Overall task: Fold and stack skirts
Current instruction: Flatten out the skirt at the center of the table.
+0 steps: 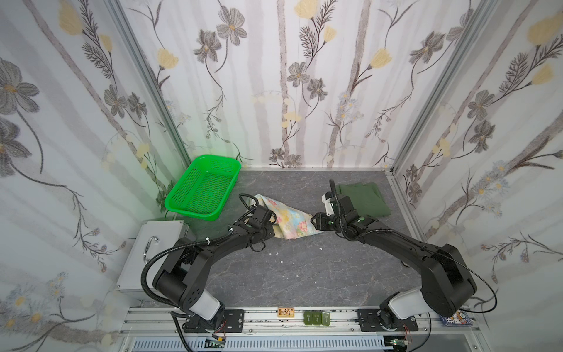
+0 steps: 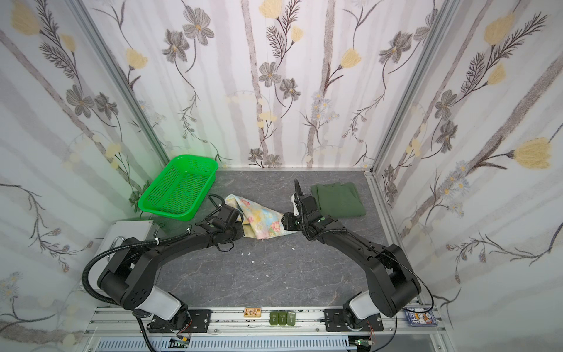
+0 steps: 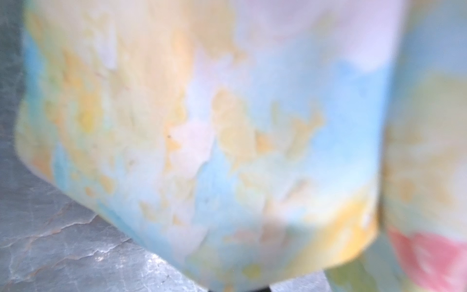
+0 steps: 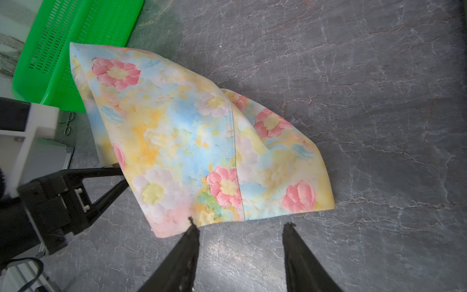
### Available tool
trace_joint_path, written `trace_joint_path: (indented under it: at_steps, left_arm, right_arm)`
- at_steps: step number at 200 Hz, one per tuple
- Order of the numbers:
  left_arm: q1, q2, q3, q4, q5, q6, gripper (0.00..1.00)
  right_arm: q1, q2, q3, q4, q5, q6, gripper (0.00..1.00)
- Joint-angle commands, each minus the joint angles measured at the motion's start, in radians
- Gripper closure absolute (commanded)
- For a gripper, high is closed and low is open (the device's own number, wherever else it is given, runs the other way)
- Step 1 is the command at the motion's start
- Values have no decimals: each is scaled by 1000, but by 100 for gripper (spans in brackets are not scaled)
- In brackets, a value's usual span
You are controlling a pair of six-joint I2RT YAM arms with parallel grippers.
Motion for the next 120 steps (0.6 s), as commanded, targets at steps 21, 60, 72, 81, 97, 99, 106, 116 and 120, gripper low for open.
trace_joint_path:
  at_steps: [21,60,72,81,97,99,106,116,120]
  left_arm:
    - [12,-156,61,-29,58,-16,100]
    - [35,-251,117,-43,106,-26,100]
    - [42,-264,128,-44,117,-33,100]
    - [48,-281,133,-44,126,-35,100]
    - [58,-292,134,-49,136,-32,100]
    - [59,-294,133,-50,137,-32,100]
    - [63,-300,127,-50,137,-33,100]
    - [69,-307,117,-52,136,-32,100]
    - [71,-311,112,-53,137,-34,100]
  right_arm:
    - [-11,-65,-51,8,-4,-14,44]
    - [-9,-79,-112,21,27,-32,43]
    - [-8,-69,-134,42,35,-35,42]
    - [-7,-55,-140,48,44,-36,42]
    - [-6,-3,-133,52,64,-39,41]
    - [-7,5,-132,52,67,-40,41]
    - [-6,27,-123,56,69,-43,41]
    - [-7,62,-99,53,78,-46,41]
    - [-8,77,-89,50,80,-46,41]
